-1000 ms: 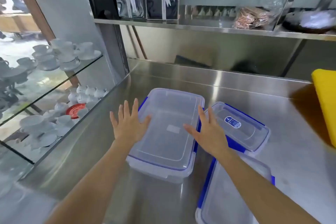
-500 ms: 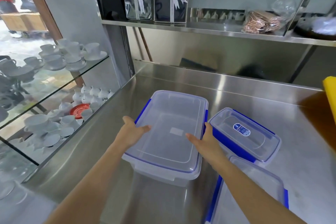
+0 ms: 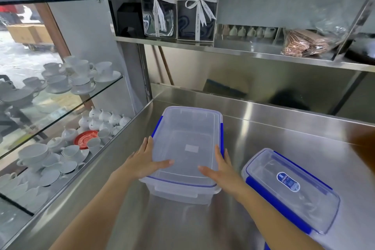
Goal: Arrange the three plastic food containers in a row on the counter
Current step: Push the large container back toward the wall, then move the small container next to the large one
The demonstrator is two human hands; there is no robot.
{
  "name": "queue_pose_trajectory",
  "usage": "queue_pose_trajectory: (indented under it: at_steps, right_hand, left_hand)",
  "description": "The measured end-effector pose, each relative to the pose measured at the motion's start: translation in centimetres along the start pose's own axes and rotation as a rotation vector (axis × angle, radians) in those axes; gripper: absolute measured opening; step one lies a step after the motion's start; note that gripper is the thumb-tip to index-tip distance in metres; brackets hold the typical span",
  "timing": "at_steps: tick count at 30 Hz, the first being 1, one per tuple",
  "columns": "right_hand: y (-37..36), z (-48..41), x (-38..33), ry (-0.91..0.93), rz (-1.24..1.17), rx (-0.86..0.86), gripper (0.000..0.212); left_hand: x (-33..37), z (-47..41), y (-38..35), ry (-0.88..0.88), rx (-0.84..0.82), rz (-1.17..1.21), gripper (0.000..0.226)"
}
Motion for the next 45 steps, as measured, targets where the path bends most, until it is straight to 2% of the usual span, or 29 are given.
queue_pose_trajectory:
  at_steps: [4,10,15,19,23,27,29,31,33,35,37,39,42,45]
  right_hand:
    - [0.5,-3.7,-0.7,-0.014,0.026,0.037,0.091]
    - [1.2,-9.3,-1.3,-0.014,0.016,0.047,0.090]
    - [1.1,-12.2,-1.5,-0.013,-0.007,0.078,0.088]
    - [1.2,-13.8,-1.6,-0.010,0.011,0.085,0.087]
    - [1.2,-14.6,-1.8,-0.028,0.032,0.085,0.088]
    - [1.6,-14.2,-2.1,-0.065,0.080,0.106,0.088]
    - [2.2,-13.5,-2.5,-0.066,0.174,0.126,0.086]
    - [3.5,-12.1,-2.9,-0.039,0.213,0.157,0.078]
    - [5.3,-10.3,-3.0,-0.012,0.218,0.168,0.065]
    - [7.4,-8.2,-2.4,-0.027,0.243,0.177,0.056]
    - [9.8,-6.2,-1.0,-0.063,0.267,0.215,0.052]
    - [12.2,-4.1,0.5,-0.112,0.262,0.251,0.052]
    - [15.3,-0.6,3.0,-0.195,0.281,0.298,0.050]
    - [17.5,2.3,5.8,-0.264,0.327,0.341,0.052]
  left_hand:
    - [0.6,-4.0,1.3,-0.003,0.054,-0.076,0.112]
    - [0.9,-9.4,2.9,-0.029,0.091,-0.028,0.109]
    - [0.5,-12.6,4.3,-0.030,0.077,0.032,0.129]
    - [0.2,-15.0,4.6,-0.042,0.077,0.073,0.133]
    - [-0.4,-16.0,4.8,-0.035,0.088,0.131,0.134]
    - [0.4,-15.0,5.1,-0.014,0.077,-0.006,0.121]
    - [1.2,-14.0,5.3,-0.001,0.207,-0.218,0.102]
    - [2.6,-12.0,4.9,-0.039,0.479,-0.324,0.076]
    - [5.1,-8.9,3.3,-0.121,0.733,-0.188,0.053]
    - [8.3,-5.6,0.8,-0.241,0.824,-0.028,0.044]
    - [11.3,-2.7,-2.1,-0.324,0.689,0.080,0.034]
    - [13.8,-0.8,-5.3,-0.307,0.416,0.094,0.022]
    - [16.3,0.7,-9.6,-0.219,0.030,-0.085,0.034]
    - [17.4,1.5,-13.4,-0.162,-0.244,-0.124,0.043]
Point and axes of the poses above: each hand's wrist, its own z-axis away from the middle knuckle, its own y-axis out of the back of the hand, x = y × z, the point moved 1 cm from there along -z, towards the middle knuckle, and after that the axes turned 5 degrees about y, right-handed, at the moved point
